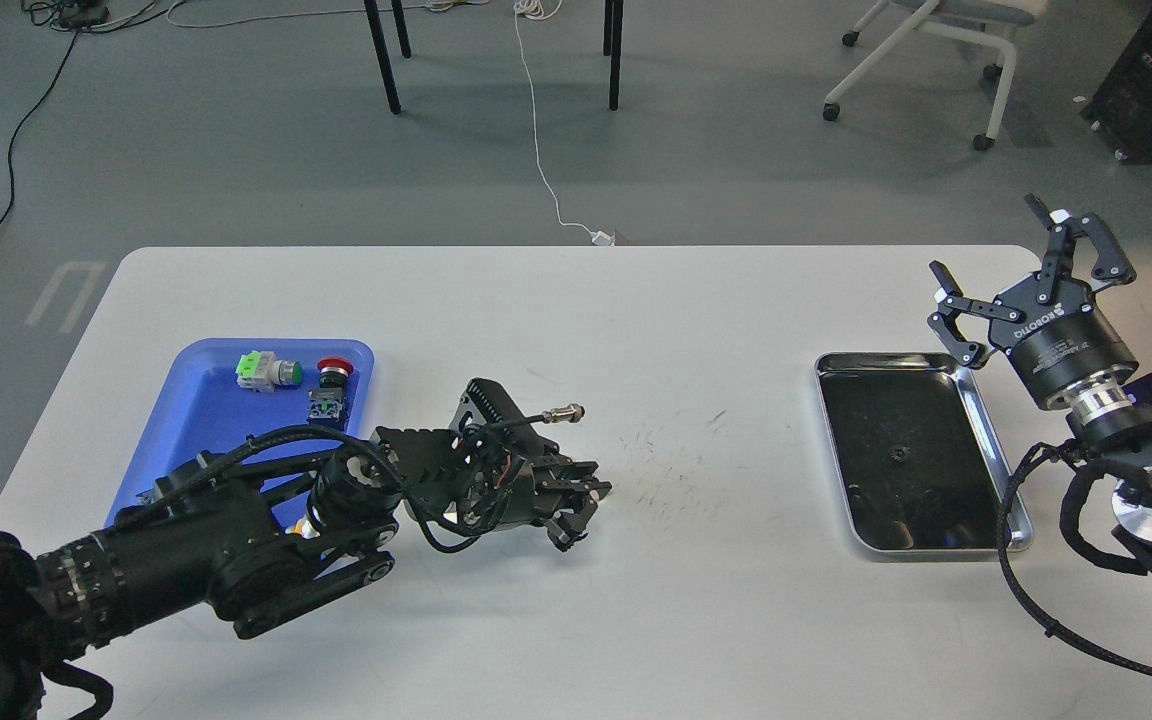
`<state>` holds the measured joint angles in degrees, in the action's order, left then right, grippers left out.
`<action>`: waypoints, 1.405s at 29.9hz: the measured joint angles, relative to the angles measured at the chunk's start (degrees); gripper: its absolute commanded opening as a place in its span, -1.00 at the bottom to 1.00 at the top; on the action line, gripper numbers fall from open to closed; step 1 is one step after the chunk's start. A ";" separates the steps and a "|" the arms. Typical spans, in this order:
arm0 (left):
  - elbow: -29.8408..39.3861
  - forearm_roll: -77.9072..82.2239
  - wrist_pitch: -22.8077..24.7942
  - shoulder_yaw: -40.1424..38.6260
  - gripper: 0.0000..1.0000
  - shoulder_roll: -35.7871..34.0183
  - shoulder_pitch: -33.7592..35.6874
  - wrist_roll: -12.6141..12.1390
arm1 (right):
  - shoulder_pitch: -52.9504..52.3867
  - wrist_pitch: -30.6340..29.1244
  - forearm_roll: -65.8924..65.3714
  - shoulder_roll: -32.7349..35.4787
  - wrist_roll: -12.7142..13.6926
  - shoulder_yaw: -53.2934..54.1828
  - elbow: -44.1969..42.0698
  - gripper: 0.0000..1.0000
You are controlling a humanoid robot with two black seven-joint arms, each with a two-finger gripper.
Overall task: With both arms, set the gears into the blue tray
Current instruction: 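Carry the black part into the blue tray and open the left gripper, then lift the left gripper away and bring the right gripper over the metal tray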
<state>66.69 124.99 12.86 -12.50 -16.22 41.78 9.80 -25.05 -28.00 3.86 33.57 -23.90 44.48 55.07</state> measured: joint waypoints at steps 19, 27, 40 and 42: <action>3.28 -11.77 -9.65 -3.15 -0.65 -32.83 -6.84 4.81 | 0.00 0.00 0.00 0.62 0.00 1.14 0.41 0.96; -2.96 -12.05 -11.51 -3.11 0.40 -32.61 -8.61 5.09 | 0.01 0.00 0.00 0.62 0.00 1.14 0.40 0.96; -3.52 -36.24 -10.92 -4.33 0.94 -33.83 -3.48 6.20 | -0.24 0.00 -7.14 5.55 0.00 0.46 1.28 0.96; -3.43 -45.20 -10.82 -4.64 0.95 -33.73 -0.97 6.40 | -0.83 0.00 -11.91 7.39 0.00 0.43 1.73 0.96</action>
<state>63.26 79.79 2.04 -17.14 -49.94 40.81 16.21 -25.88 -28.00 -8.04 40.96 -23.90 44.91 56.81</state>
